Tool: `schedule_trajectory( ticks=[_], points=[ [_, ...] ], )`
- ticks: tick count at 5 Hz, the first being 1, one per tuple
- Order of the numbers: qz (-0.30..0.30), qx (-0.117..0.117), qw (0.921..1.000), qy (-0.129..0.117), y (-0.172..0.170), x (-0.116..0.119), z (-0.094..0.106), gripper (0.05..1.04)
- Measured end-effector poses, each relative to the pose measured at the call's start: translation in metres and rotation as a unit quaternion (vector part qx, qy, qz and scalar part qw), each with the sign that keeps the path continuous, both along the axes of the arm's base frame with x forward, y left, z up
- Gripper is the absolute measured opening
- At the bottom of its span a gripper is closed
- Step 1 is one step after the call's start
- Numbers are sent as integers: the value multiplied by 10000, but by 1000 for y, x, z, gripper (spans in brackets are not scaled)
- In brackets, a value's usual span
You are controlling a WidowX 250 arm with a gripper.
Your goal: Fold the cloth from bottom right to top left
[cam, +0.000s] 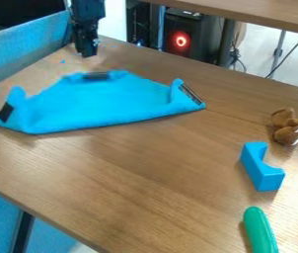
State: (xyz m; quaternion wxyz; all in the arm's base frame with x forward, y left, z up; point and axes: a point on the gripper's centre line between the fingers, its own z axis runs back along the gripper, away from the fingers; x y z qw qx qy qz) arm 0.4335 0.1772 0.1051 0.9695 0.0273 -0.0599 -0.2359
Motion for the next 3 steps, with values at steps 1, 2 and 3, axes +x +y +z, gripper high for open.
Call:
schedule_trajectory(
  ticks=[1,2,3],
  points=[
    [49,-113,9999,37,-3,-1,-4,760],
    [120,-329,9990,276,-11,-10,0,989],
    [216,-399,9983,362,-23,-30,37,1001]
  ],
)
